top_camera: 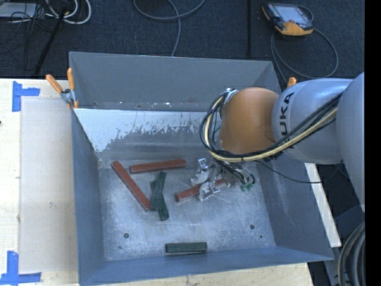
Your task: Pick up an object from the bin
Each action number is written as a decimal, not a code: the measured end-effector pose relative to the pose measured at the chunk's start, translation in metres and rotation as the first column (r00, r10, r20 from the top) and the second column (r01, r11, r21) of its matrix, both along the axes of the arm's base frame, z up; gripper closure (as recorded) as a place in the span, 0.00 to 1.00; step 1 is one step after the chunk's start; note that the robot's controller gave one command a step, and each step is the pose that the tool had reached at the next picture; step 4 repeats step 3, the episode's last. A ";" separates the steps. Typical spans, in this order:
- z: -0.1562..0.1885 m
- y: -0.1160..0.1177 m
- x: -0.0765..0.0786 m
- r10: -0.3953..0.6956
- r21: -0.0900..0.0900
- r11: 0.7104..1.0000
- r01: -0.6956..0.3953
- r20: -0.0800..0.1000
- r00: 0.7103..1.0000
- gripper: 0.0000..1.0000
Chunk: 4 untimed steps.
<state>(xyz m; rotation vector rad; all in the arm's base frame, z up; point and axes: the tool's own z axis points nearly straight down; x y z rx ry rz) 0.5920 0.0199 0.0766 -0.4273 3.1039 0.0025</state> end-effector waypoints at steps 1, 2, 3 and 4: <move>0.000 0.000 0.000 -0.001 0.000 1.000 0.001 0.000 1.000 1.00; 0.154 0.000 -0.025 -0.007 -0.002 1.000 0.007 -0.004 1.000 1.00; 0.153 0.000 -0.025 -0.007 -0.002 1.000 0.007 -0.006 1.000 1.00; 0.153 0.000 -0.025 -0.007 -0.002 1.000 0.007 -0.006 1.000 1.00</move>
Offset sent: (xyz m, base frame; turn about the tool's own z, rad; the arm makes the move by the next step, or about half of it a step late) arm -0.0259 -0.0006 0.1535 0.0048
